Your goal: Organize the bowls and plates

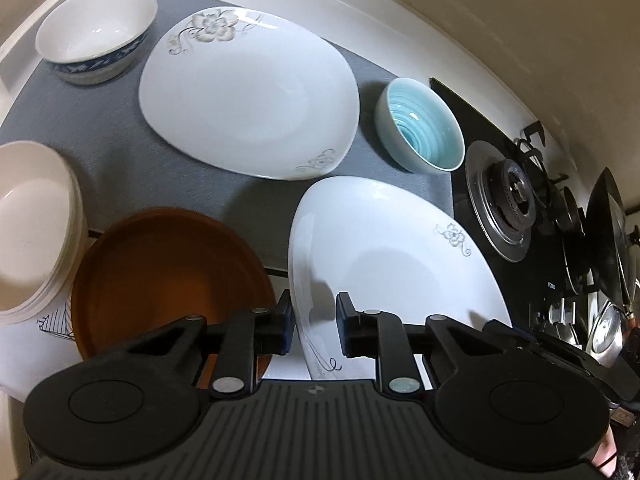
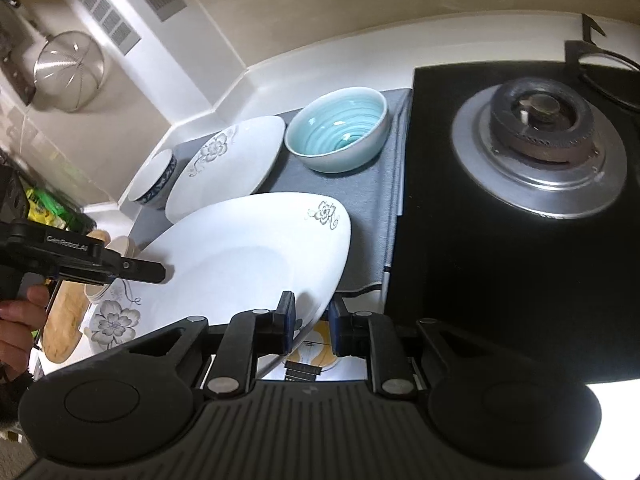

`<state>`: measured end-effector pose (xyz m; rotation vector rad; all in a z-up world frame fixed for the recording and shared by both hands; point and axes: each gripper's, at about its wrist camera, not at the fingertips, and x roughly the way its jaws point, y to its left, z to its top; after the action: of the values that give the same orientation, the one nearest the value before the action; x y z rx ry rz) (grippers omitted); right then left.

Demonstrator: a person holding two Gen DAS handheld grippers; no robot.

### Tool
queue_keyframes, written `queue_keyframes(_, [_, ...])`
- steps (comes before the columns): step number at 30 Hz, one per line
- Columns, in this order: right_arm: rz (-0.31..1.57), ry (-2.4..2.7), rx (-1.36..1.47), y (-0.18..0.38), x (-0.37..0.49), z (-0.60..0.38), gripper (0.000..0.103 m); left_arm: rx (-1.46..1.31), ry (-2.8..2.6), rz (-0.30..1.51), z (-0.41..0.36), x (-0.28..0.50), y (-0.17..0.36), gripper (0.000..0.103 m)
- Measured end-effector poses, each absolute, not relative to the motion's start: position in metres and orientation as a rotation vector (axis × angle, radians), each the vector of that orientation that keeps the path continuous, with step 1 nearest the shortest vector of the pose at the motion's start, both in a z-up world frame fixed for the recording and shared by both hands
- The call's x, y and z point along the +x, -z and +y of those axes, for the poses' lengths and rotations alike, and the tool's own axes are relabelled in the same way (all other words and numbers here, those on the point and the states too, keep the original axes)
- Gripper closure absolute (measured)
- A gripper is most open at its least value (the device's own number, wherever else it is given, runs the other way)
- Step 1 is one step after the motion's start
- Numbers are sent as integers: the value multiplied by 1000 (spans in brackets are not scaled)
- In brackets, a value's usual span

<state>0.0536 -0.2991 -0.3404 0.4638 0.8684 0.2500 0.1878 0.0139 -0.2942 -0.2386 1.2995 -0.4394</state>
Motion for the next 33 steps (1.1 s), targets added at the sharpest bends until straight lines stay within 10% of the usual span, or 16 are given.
queue_keyframes(33, [820,-250,428,315,99,-234,83,-305,409,1226,80,236,280,82])
